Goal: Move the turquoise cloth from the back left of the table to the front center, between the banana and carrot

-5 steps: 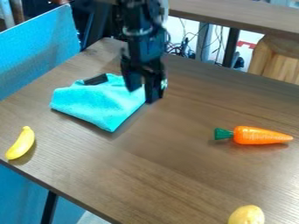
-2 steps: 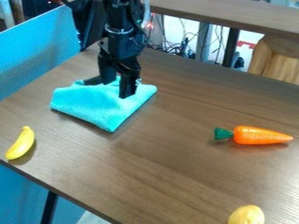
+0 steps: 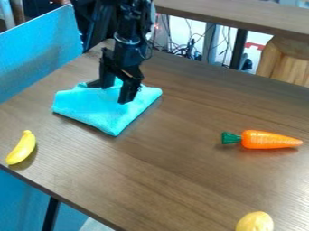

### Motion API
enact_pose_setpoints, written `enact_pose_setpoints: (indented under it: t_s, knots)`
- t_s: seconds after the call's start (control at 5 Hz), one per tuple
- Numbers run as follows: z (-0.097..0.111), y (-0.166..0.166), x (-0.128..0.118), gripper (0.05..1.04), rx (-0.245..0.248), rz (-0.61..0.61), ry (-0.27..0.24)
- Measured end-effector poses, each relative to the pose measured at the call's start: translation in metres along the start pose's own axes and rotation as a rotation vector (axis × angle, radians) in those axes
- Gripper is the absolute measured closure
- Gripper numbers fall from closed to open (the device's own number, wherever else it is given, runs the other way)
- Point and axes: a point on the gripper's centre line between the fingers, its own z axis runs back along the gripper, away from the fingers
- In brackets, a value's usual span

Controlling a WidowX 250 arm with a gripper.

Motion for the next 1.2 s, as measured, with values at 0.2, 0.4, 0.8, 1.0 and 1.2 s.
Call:
enact_pose_setpoints:
  t_s: [0.2, 0.4, 0.8, 1.0, 1.2]
  knots:
    - [-0.007, 0.003, 0.005, 0.087, 0.008, 0.014, 0.026]
    - [-0.019, 0.001, 0.003, 0.087, -0.003, 0.012, 0.080]
    - [-0.034, -0.013, -0.012, 0.087, -0.096, -0.012, 0.066]
    - [-0.033, -0.034, -0.020, 0.087, -0.166, -0.055, -0.005]
    - [-0.021, -0.080, -0.023, 0.087, -0.215, -0.221, -0.067]
